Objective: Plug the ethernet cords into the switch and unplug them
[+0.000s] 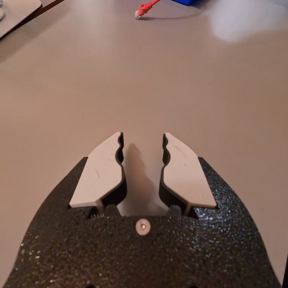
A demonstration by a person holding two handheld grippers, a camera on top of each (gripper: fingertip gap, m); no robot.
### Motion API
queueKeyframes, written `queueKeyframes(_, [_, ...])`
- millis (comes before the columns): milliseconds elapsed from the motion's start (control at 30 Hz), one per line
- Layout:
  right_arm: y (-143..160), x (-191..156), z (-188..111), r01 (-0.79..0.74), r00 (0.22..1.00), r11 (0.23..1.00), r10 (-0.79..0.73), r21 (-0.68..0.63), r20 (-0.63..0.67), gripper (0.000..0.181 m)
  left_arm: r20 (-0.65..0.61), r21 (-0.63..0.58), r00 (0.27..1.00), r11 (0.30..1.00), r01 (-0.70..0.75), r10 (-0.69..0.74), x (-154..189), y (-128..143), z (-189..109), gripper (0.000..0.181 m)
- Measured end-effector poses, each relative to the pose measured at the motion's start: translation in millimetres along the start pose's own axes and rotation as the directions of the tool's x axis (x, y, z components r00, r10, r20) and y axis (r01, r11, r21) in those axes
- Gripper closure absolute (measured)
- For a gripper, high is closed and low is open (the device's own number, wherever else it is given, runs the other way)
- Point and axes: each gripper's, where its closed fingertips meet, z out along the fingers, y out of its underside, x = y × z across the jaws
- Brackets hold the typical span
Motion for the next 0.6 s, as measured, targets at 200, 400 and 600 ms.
queueKeyframes(200, [26.0, -139.1, -25.0, 0.407, 0.827, 0.913, -0.366, -0.006, 0.427, 0.118, -0.012, -0.018, 1.000, 1.000, -0.015, 0.015, 4.2, -4.5, 11.1, 0.134])
queueKeyframes(400, [47.8, -124.7, -3.7, 0.515, 0.851, 0.855, -0.502, -0.056, 0.156, 0.156, -0.022, -0.053, 0.998, 0.997, -0.056, 0.055, 12.0, -5.1, 21.1, 0.134])
queueKeyframes(600, [52.3, -127.4, -4.5, 0.564, 0.821, 0.822, -0.547, -0.081, 0.161, 0.176, -0.022, -0.075, 0.997, 0.994, -0.076, 0.075, 16.0, -2.2, 22.2, 0.135])
